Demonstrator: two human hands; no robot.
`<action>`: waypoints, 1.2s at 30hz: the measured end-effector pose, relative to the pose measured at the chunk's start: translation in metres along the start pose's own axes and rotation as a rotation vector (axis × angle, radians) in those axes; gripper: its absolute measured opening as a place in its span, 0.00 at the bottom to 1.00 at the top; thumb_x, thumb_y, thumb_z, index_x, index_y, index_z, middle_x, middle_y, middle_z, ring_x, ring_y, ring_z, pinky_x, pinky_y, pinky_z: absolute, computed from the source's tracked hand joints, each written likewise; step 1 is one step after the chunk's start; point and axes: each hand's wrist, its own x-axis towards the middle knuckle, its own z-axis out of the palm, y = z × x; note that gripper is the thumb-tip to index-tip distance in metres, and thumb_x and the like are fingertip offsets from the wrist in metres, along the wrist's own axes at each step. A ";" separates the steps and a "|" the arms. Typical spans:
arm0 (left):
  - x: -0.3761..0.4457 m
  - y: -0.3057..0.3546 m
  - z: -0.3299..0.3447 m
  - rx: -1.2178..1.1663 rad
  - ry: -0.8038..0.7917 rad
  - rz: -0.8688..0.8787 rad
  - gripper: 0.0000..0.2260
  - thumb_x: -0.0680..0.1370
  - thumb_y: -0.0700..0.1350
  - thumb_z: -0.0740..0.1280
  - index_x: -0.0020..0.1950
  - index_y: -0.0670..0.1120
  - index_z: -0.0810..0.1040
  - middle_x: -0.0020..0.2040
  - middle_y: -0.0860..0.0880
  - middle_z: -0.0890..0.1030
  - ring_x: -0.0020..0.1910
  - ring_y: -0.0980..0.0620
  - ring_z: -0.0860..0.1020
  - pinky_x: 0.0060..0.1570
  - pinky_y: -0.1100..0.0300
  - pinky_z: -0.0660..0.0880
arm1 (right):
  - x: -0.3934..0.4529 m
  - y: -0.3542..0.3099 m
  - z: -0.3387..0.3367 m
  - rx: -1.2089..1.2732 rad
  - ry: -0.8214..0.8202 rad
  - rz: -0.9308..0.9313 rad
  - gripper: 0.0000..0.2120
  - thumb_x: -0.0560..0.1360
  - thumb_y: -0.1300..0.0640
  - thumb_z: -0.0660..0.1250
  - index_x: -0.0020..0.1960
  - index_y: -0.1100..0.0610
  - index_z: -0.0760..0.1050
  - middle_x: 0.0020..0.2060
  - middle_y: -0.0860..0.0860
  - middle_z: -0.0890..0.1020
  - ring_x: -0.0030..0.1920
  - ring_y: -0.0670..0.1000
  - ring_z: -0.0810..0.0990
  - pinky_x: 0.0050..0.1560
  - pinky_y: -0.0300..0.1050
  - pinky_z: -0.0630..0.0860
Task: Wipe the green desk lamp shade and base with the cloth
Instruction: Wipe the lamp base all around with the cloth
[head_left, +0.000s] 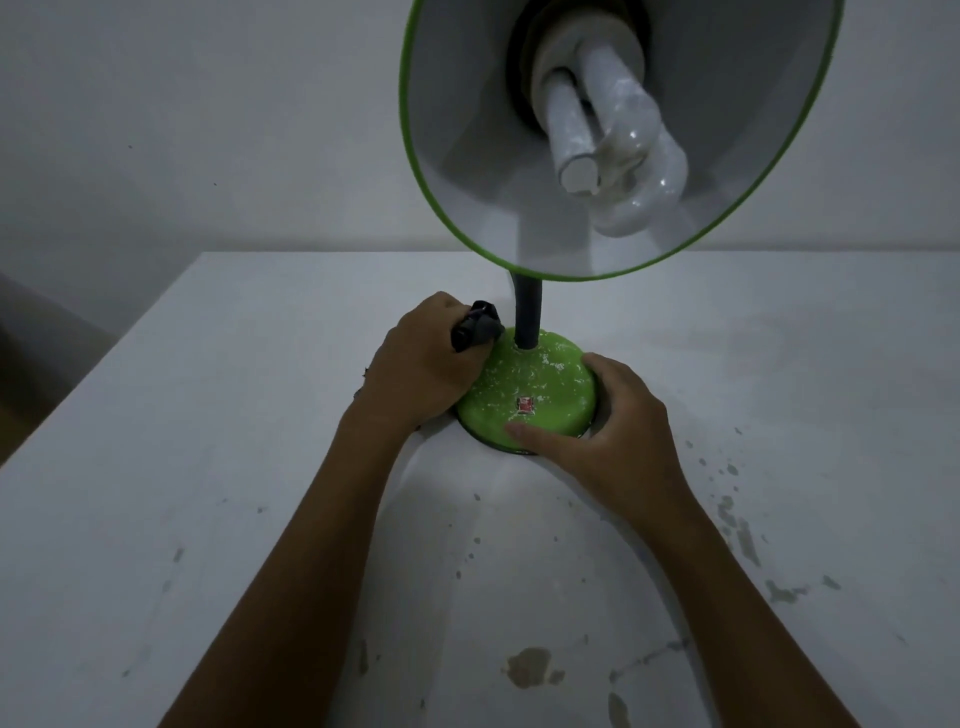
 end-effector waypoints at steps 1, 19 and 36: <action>-0.002 0.001 0.001 -0.013 -0.006 -0.002 0.13 0.79 0.53 0.65 0.46 0.43 0.78 0.45 0.49 0.76 0.41 0.49 0.75 0.38 0.58 0.69 | 0.000 0.000 0.000 -0.002 -0.001 -0.003 0.41 0.55 0.29 0.77 0.63 0.47 0.73 0.55 0.41 0.78 0.55 0.46 0.78 0.54 0.50 0.79; -0.030 0.003 0.000 -0.111 -0.013 -0.081 0.12 0.81 0.53 0.62 0.45 0.45 0.74 0.45 0.48 0.73 0.41 0.53 0.73 0.38 0.67 0.65 | -0.006 -0.007 -0.018 0.070 -0.105 -0.040 0.38 0.57 0.44 0.83 0.62 0.57 0.75 0.47 0.41 0.77 0.48 0.45 0.75 0.48 0.28 0.72; -0.057 0.003 -0.005 -0.204 0.108 -0.241 0.06 0.80 0.45 0.65 0.44 0.45 0.74 0.39 0.50 0.75 0.37 0.59 0.72 0.33 0.73 0.66 | -0.004 -0.005 -0.013 0.025 -0.120 -0.025 0.41 0.56 0.33 0.79 0.63 0.53 0.75 0.56 0.47 0.81 0.57 0.49 0.79 0.58 0.53 0.79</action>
